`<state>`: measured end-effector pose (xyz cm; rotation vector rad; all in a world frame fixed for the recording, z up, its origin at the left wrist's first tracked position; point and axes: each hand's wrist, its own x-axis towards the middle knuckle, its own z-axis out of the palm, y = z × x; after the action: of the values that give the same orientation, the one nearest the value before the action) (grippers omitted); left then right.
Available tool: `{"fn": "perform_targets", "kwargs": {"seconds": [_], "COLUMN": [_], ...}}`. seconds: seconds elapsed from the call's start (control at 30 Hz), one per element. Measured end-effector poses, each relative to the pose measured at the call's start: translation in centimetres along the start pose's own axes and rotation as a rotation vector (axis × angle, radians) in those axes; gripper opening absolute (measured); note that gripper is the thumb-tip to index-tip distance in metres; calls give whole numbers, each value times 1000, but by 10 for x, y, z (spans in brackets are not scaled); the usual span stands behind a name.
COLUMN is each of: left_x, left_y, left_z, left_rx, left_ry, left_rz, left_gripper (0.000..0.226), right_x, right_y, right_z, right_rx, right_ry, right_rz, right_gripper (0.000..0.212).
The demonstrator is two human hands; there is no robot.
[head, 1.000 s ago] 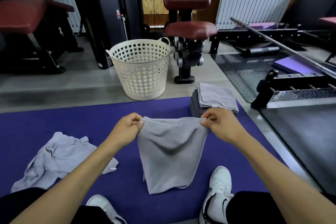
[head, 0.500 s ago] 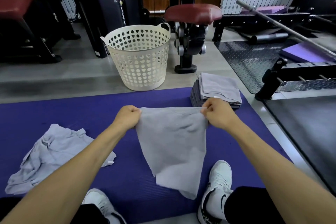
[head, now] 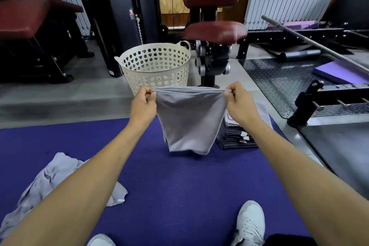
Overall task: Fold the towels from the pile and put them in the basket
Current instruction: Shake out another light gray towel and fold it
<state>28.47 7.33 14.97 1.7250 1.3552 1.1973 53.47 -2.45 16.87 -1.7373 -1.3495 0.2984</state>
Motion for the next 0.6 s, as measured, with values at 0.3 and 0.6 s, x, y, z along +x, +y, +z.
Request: {"fn": "perform_targets", "kwargs": {"seconds": [0.3, 0.6], "left_x": [-131, -195], "left_y": [-93, -167], "left_z": [-19, -4], "left_rx": [110, 242], "left_ry": [-324, -639], "left_rz": [-155, -476], "left_gripper": [16, 20], "right_x": [-134, -221], "right_y": [67, 117], "right_z": [23, 48], "right_rx": [-45, -106], "right_ry": [-301, -546], "right_rz": [153, 467], "right_gripper": [10, 12]}}
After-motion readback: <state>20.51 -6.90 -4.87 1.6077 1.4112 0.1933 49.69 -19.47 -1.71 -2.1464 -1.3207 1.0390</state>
